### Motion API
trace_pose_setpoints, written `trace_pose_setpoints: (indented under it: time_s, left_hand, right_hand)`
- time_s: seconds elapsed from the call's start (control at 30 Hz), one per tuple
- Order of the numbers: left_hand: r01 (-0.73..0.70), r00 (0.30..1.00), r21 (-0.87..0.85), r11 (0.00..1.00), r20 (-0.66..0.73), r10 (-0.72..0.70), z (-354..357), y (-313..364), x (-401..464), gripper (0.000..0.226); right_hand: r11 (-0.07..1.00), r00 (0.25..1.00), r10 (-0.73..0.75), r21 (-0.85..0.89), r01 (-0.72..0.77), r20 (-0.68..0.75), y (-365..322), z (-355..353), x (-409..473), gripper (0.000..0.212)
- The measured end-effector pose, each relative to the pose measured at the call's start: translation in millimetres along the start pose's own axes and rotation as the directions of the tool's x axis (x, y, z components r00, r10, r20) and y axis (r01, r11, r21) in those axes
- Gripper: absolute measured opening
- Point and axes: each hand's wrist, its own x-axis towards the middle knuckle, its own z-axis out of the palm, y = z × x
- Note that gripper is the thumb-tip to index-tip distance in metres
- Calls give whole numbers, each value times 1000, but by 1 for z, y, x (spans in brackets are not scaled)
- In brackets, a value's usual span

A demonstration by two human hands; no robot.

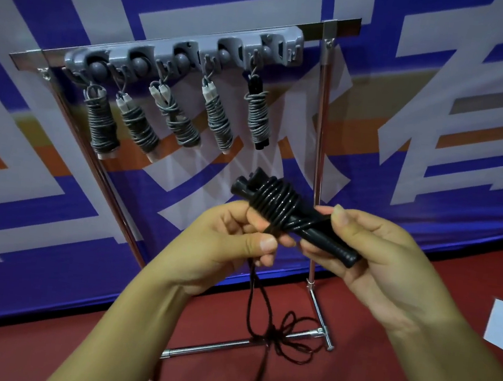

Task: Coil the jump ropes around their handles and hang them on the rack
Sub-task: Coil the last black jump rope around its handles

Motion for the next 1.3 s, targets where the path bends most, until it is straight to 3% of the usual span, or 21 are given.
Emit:
trace_pose_setpoints:
  time_s: [0.13,0.23,0.33,0.4,0.47,0.57,0.67,0.8,1.0,1.1,1.3]
  left_hand:
    - [31,999,65,997,-25,-29,-3,1,1,29]
    - [18,1000,174,985,-21,-14,-3,5,2,23]
    - [-18,1000,270,963,7,17,-5,9,4,20]
    - [-49,999,282,958,33,41,-5,9,3,41]
    - [-68,997,249,966,50,58,-7,7,3,70]
    - [-71,997,243,967,32,65,-8,4,3,70]
    - [-36,999,226,973,-29,43,-7,3,1,58]
    - [-48,999,166,985,11,47,-9,5,2,62]
    - [-87,995,89,992,52,83,-8,4,1,46]
    - [-87,994,37,996,65,84,-7,4,3,43]
    - [-88,992,12,996,95,87,-4,5,4,40]
  right_hand:
    - [996,992,72,35,-76,101,3,-7,3,34]
    - [986,975,125,87,-142,183,7,-9,7,55]
    - [960,956,208,142,-240,205,10,-8,11,62]
    - [933,937,285,166,-320,202,10,-7,14,63]
    - [879,900,391,212,-428,194,11,-4,18,57]
    - [829,860,490,227,-511,146,14,1,21,32]
    - [860,874,467,160,-485,137,15,1,20,22]
    - [919,908,384,22,-393,168,15,-1,17,23]
    - [926,967,222,-338,-169,126,6,-13,28,28]
    - [932,930,288,-289,-218,229,0,-12,32,17]
    - [902,851,431,-182,-392,302,2,-8,35,30]
